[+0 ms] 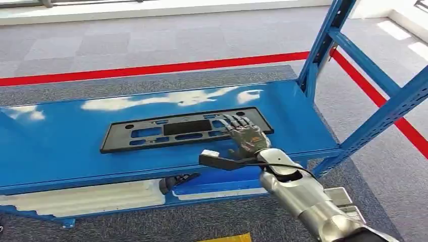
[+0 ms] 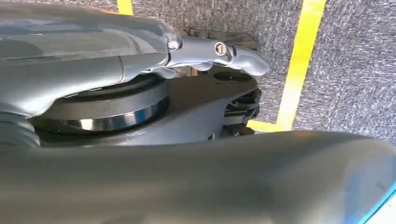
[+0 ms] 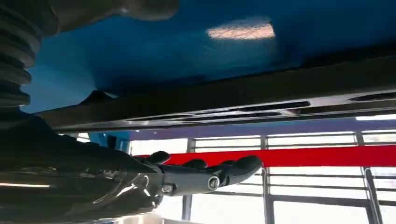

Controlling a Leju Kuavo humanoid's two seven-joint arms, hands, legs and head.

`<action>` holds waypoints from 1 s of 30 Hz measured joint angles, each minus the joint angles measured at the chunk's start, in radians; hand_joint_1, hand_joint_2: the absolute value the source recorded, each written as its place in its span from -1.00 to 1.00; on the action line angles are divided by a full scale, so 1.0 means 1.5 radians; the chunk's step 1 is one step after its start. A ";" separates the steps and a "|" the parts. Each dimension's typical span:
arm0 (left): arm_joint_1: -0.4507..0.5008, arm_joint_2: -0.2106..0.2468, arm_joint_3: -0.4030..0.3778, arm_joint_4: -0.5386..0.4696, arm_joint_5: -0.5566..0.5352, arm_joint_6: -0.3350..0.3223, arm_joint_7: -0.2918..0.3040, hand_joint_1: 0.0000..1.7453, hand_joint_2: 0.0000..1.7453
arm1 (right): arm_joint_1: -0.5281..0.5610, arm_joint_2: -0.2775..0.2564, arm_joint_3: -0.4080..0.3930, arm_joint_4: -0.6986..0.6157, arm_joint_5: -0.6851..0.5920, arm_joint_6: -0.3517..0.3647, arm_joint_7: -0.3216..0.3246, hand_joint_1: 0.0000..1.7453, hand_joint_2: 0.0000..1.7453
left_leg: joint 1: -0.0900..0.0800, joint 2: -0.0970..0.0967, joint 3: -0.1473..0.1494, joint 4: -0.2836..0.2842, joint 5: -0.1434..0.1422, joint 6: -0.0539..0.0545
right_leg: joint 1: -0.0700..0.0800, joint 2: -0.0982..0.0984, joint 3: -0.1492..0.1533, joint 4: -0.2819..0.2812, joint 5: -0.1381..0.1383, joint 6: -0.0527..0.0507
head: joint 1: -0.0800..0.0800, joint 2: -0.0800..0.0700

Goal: Take the parts from the cabinet and place them on the table.

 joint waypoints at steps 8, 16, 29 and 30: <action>0.000 0.000 -0.002 0.000 0.000 0.000 -0.002 -1.00 -1.00 | -0.019 0.006 -0.009 0.039 0.021 -0.017 -0.006 -1.00 1.00 | 0.000 0.000 0.001 0.000 0.000 0.000 | 0.000 0.000 0.001 0.000 0.000 0.000 | 0.000 0.000; 0.000 0.000 -0.003 0.000 0.000 -0.004 -0.007 -1.00 -1.00 | -0.037 0.006 -0.021 0.072 0.040 -0.017 -0.007 1.00 1.00 | 0.000 0.000 0.002 0.000 0.000 0.000 | 0.000 0.000 0.002 0.000 0.000 0.000 | 0.000 0.000; -0.001 -0.001 -0.003 0.001 0.002 -0.005 -0.021 -1.00 -1.00 | -0.063 -0.007 -0.035 0.115 0.038 -0.018 -0.036 1.00 1.00 | 0.000 0.000 0.002 0.001 0.000 0.000 | 0.000 0.000 0.002 0.000 0.000 0.000 | 0.000 0.000; -0.002 -0.002 -0.003 0.001 0.002 -0.005 -0.023 -1.00 -1.00 | -0.063 -0.008 -0.035 0.114 0.040 -0.021 -0.037 1.00 1.00 | 0.000 0.000 0.003 0.001 0.000 0.000 | 0.000 0.000 0.002 0.000 0.000 0.000 | 0.000 0.000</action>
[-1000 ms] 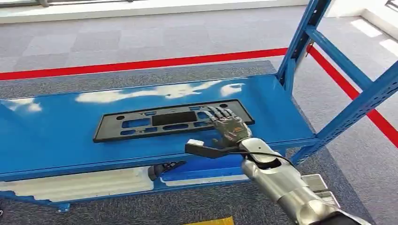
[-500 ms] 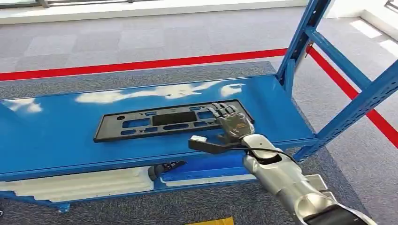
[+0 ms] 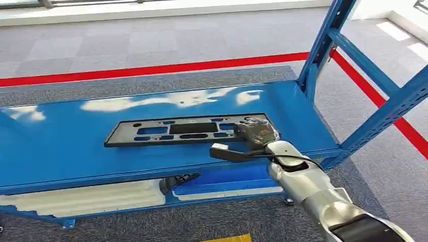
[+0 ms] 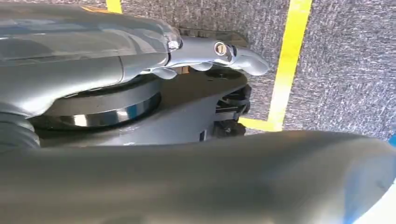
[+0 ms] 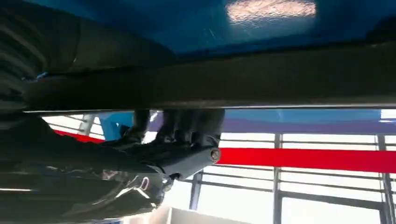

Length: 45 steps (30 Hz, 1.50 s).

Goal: Take the parts from the cabinet and place them on the table.

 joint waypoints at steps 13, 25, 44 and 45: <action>0.000 -0.003 -0.006 0.000 -0.005 0.012 -0.079 -1.00 1.00 | 0.112 -0.010 -0.046 -0.196 -0.049 -0.020 -0.012 1.00 1.00 | 0.000 0.000 -0.002 0.000 0.000 0.000 | 0.000 -0.001 -0.001 0.000 0.000 0.000 | 0.000 0.000; 0.003 -0.003 0.005 0.000 0.037 0.033 -0.062 -1.00 1.00 | 0.215 0.002 -0.165 -0.610 -0.519 0.102 -0.156 1.00 1.00 | 0.000 0.000 -0.003 0.000 0.000 0.000 | 0.000 -0.001 -0.002 0.000 0.000 0.000 | 0.000 0.000; 0.004 -0.003 0.014 0.000 0.037 0.024 -0.084 -1.00 1.00 | 0.288 0.006 -0.163 -0.676 -0.926 0.286 -0.165 1.00 1.00 | 0.000 0.000 -0.003 0.000 0.000 0.000 | 0.000 -0.001 -0.002 0.000 0.000 0.000 | 0.000 0.000; 0.004 -0.003 0.014 0.000 0.037 0.026 -0.084 -1.00 1.00 | 0.294 0.005 -0.158 -0.672 -0.931 0.291 -0.165 1.00 1.00 | 0.000 0.000 -0.003 0.000 0.000 0.000 | 0.000 -0.001 -0.002 0.000 0.000 0.000 | 0.000 0.000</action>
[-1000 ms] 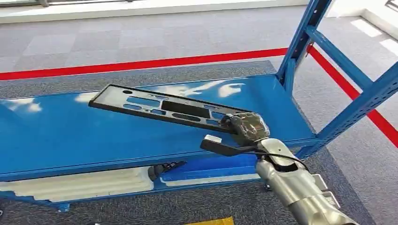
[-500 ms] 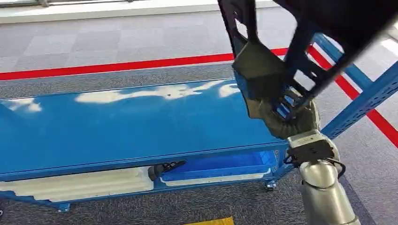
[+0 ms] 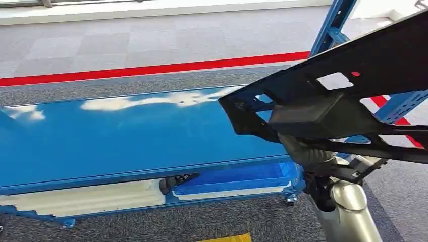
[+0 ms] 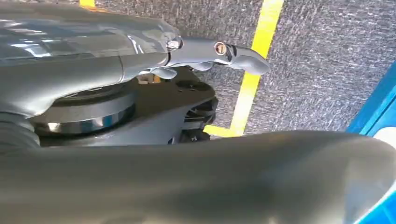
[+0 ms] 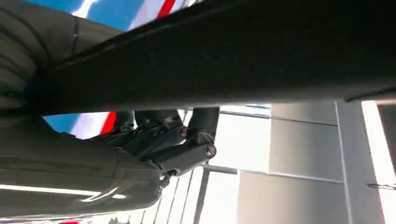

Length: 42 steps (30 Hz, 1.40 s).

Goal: Take the parts from the cabinet and place them on the table.

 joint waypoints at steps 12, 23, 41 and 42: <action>0.001 0.000 0.002 0.000 -0.001 0.007 0.001 -1.00 1.00 | 0.015 -0.004 0.023 0.007 -0.015 -0.001 -0.009 1.00 1.00 | 0.000 0.000 0.000 0.000 0.000 0.000 | 0.000 0.000 0.000 0.000 0.000 0.000 | 0.000 0.000; 0.002 0.000 0.002 0.000 -0.001 0.002 -0.015 -1.00 1.00 | 0.023 -0.009 0.035 -0.006 -0.026 0.013 -0.029 1.00 1.00 | 0.000 0.000 0.000 0.000 0.000 0.000 | 0.000 0.000 0.000 0.000 0.000 0.000 | 0.000 0.000; 0.004 0.008 0.004 0.000 0.010 0.003 -0.027 -1.00 1.00 | 0.035 -0.024 0.058 -0.065 -0.060 0.036 -0.061 1.00 1.00 | -0.004 0.000 -0.002 0.006 -0.002 0.006 | -0.005 -0.001 0.000 -0.002 0.004 0.006 | 0.000 0.000; 0.004 0.009 0.005 0.000 0.010 0.003 -0.027 -1.00 1.00 | 0.035 -0.024 0.058 -0.069 -0.061 0.036 -0.063 1.00 1.00 | -0.005 -0.001 -0.002 0.007 0.000 0.008 | -0.006 -0.001 0.001 -0.005 0.008 0.012 | 0.000 0.000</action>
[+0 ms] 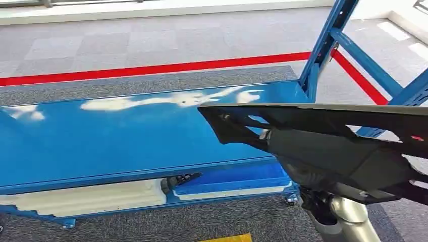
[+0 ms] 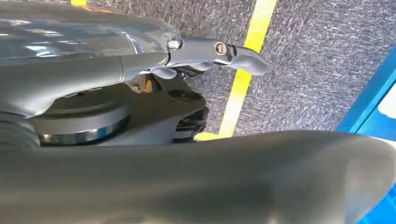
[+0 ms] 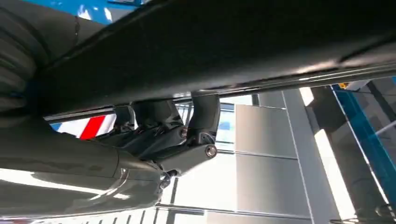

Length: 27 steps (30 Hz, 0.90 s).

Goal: Take the parts from the cabinet and place them on the table.

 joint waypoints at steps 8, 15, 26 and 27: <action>0.002 0.000 0.004 0.000 0.000 0.002 0.003 -1.00 1.00 | 0.005 -0.001 0.001 -0.006 0.001 0.000 -0.002 1.00 1.00 | 0.008 0.008 -0.006 -0.020 0.025 0.017 | 0.006 0.002 -0.054 0.174 -0.096 0.004 | 0.001 0.000; 0.001 0.001 0.005 0.000 0.000 0.002 0.003 -1.00 1.00 | 0.004 -0.002 0.002 -0.006 0.005 0.001 -0.001 1.00 1.00 | 0.008 0.006 -0.027 0.007 0.027 -0.003 | 0.009 0.004 0.027 0.005 -0.026 -0.003 | 0.000 0.000; 0.000 0.001 0.005 0.000 0.000 0.002 0.003 -1.00 1.00 | 0.000 -0.001 0.005 -0.004 0.008 0.004 0.002 1.00 1.00 | 0.016 0.003 0.023 0.048 -0.027 -0.014 | 0.013 -0.009 -0.032 0.003 0.023 -0.031 | 0.000 0.000; -0.001 0.001 0.005 0.000 0.000 0.002 0.003 -1.00 1.00 | -0.001 -0.001 0.006 -0.004 0.007 0.004 0.004 1.00 1.00 | 0.013 0.003 0.052 0.004 -0.020 -0.006 | 0.013 -0.009 -0.033 0.003 0.026 -0.031 | 0.000 0.000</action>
